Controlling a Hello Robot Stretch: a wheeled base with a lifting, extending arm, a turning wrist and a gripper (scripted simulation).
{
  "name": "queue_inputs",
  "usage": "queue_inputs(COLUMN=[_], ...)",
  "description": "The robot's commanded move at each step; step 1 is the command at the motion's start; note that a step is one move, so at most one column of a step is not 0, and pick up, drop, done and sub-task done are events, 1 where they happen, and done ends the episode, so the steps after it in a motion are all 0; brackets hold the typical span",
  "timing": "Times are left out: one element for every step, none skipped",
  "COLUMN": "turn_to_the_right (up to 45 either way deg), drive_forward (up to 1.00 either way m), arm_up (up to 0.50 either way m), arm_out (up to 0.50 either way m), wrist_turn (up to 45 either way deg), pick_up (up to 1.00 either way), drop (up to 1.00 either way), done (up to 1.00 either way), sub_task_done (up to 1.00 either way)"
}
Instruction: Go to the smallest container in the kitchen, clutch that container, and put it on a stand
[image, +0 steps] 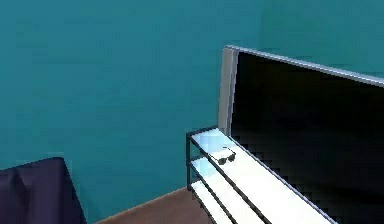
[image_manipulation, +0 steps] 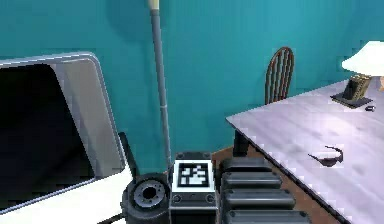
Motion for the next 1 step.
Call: queue_inputs(turn_to_the_right=[-3.0], drive_forward=[0.00], arm_up=[0.00], arm_out=[0.00], wrist_turn=[0.0], pick_up=[0.00], drop=[0.00], done=[0.00], sub_task_done=[0.00])
